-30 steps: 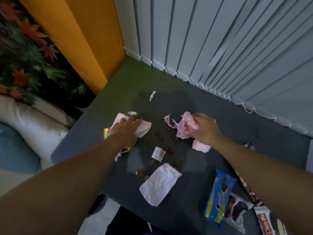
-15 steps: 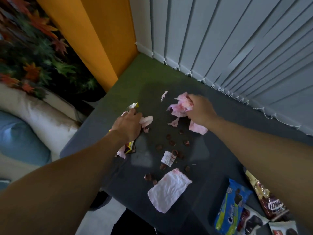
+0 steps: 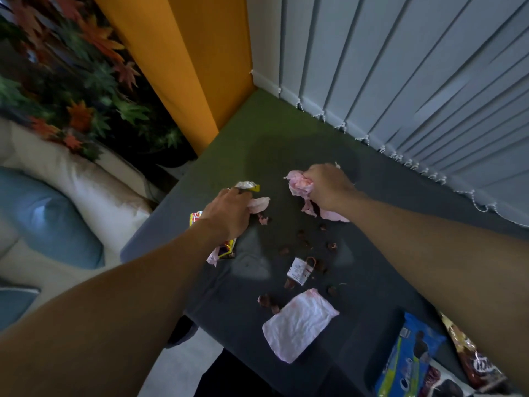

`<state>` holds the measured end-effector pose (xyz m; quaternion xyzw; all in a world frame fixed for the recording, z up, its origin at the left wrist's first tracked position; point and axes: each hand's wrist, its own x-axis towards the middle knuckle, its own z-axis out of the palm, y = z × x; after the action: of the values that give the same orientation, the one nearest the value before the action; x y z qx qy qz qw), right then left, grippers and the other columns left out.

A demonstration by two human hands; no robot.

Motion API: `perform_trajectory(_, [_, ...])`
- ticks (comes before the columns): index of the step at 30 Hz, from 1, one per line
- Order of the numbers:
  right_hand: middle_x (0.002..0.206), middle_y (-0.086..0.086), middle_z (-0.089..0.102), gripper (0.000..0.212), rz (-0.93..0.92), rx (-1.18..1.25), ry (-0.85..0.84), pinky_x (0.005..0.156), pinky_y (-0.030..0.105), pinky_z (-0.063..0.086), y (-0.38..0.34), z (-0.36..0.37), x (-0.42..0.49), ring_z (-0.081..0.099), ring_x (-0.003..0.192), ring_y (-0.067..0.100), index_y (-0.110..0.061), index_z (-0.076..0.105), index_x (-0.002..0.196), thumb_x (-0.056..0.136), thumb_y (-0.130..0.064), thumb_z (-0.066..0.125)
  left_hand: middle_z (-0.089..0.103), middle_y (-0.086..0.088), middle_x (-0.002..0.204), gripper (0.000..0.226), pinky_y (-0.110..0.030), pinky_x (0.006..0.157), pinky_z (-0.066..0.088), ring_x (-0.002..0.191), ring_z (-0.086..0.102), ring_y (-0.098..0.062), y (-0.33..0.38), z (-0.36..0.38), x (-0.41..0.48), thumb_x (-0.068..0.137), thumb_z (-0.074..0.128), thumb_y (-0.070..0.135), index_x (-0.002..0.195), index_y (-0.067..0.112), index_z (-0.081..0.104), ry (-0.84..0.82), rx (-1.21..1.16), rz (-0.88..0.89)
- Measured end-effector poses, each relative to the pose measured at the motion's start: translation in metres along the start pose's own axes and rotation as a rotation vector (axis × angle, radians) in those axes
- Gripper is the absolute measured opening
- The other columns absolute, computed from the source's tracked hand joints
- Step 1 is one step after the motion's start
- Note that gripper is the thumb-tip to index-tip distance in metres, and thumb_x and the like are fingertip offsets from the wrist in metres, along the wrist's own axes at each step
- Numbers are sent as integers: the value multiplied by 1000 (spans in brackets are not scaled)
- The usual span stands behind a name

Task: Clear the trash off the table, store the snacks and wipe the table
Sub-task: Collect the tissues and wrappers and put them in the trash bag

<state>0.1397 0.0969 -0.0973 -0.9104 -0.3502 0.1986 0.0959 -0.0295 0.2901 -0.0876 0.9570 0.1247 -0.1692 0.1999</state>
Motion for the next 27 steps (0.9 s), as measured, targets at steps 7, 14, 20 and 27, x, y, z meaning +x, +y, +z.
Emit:
perform_trajectory(7, [73,-3,57,20,108,136,39,56,26,31,14,-38,-59,54,70,20,-25,57,70,79,-15,71,61,-8,108,9,-48,83,51,99,54,-30,18,-15,-11,90,42,21,91,21,51,-16,3,17])
perform_trajectory(14, [66,-5,54,21,187,169,147,58,27,33,25,-53,-118,56,68,23,-19,54,66,78,-17,70,59,-8,118,19,-51,87,51,106,51,-29,49,-19,-37,96,44,21,108,17,58,26,47,66])
perform_trajectory(20, [62,-10,56,14,234,231,198,46,20,30,18,-48,-168,53,56,10,-18,61,68,74,-21,73,58,-10,121,31,-50,87,51,109,52,-33,67,-12,-69,93,42,21,119,16,57,11,79,121])
perform_trajectory(27, [64,-10,55,21,307,247,123,51,20,34,-9,-26,-218,55,59,11,-25,56,65,76,-23,73,62,-11,114,31,-52,82,54,106,56,-35,65,0,-96,91,42,17,116,17,59,-9,146,213])
